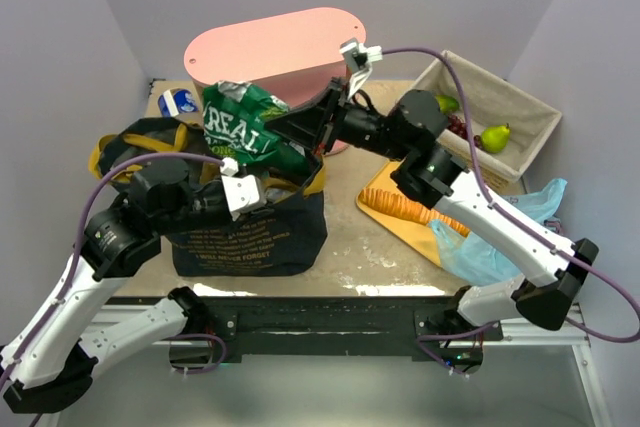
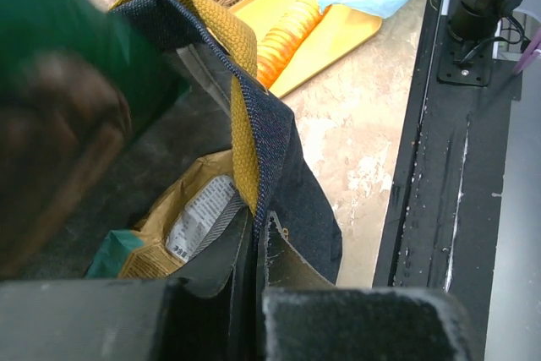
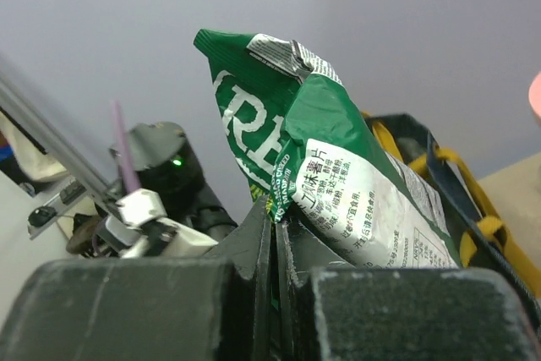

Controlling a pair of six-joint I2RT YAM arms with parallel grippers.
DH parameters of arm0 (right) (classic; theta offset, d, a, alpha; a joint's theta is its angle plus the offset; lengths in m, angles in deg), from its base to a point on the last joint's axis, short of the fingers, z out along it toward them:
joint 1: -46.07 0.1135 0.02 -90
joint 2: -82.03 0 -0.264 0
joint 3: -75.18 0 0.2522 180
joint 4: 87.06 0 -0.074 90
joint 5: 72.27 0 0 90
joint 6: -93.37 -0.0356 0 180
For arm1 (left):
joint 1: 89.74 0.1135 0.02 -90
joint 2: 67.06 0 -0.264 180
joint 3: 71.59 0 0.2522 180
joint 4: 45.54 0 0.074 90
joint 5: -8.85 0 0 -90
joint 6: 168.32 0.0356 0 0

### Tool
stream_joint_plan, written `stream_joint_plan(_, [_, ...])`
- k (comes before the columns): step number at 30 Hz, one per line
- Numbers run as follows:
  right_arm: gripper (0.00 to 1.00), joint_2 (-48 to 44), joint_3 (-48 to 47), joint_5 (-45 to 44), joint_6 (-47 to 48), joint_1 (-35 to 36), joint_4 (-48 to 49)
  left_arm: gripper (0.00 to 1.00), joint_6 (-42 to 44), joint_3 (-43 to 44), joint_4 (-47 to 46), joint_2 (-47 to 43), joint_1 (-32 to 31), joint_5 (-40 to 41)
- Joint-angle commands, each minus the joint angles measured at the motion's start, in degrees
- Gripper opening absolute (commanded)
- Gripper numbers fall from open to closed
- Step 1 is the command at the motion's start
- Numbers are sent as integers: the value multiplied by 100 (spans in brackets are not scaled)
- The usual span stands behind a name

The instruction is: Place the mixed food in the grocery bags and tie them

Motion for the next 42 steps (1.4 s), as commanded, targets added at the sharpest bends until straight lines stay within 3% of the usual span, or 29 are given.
stream_joint_plan(1, [0, -17, 141, -198, -132, 157, 237, 0, -33, 4, -319, -117, 24, -335])
stream_joint_plan(9, [0, 360, -76, -708, 887, 438, -1473, 0, 37, -5, -389, -73, 24, -291])
stream_joint_plan(10, [8, 413, -173, -682, 1010, 438, -1634, 0, 55, -5, -389, -73, 24, -274])
stream_joint_plan(12, [35, 475, -462, -499, 1370, 447, -1950, 0, 81, -14, -415, -65, 24, -204])
stream_joint_plan(13, [60, 458, -560, -428, 1467, 447, -1978, 0, 81, -14, -416, -64, 15, -177])
stream_joint_plan(16, [90, 291, -903, -173, 1784, 447, -1987, 0, 90, -31, -433, -64, 24, -72])
stream_joint_plan(17, [92, 247, -1017, -155, 2002, 447, -2065, 0, 99, -31, -433, -64, 24, -28])
stream_joint_plan(21, [92, -226, -1379, -1180, 2645, 255, -2830, 0, 90, -31, -477, -73, 24, 69])
stream_joint_plan(24, [93, -657, -1064, -1035, 2392, -676, -2778, 0, 117, -31, -512, -82, 24, 139])
stream_joint_plan(28, [92, -650, -835, -1252, 2584, -1205, -3252, 0, 108, -31, -652, -152, 24, 235])
stream_joint_plan(32, [86, -641, 444, -1323, 2461, -1591, -3218, 0, 117, -58, -855, -310, 24, 359])
stream_joint_plan(35, [72, -711, 1491, -1498, 2382, -1601, -3077, 0, 99, -40, -846, -311, 24, 412])
stream_joint_plan(38, [68, -782, 2221, -1999, 2391, -1575, -3112, 0, 143, -23, -776, -249, 24, 543])
stream_joint_plan(42, [66, -668, 3041, -2044, 2137, -1303, -2797, 0, 143, -58, -767, -188, 24, 596])
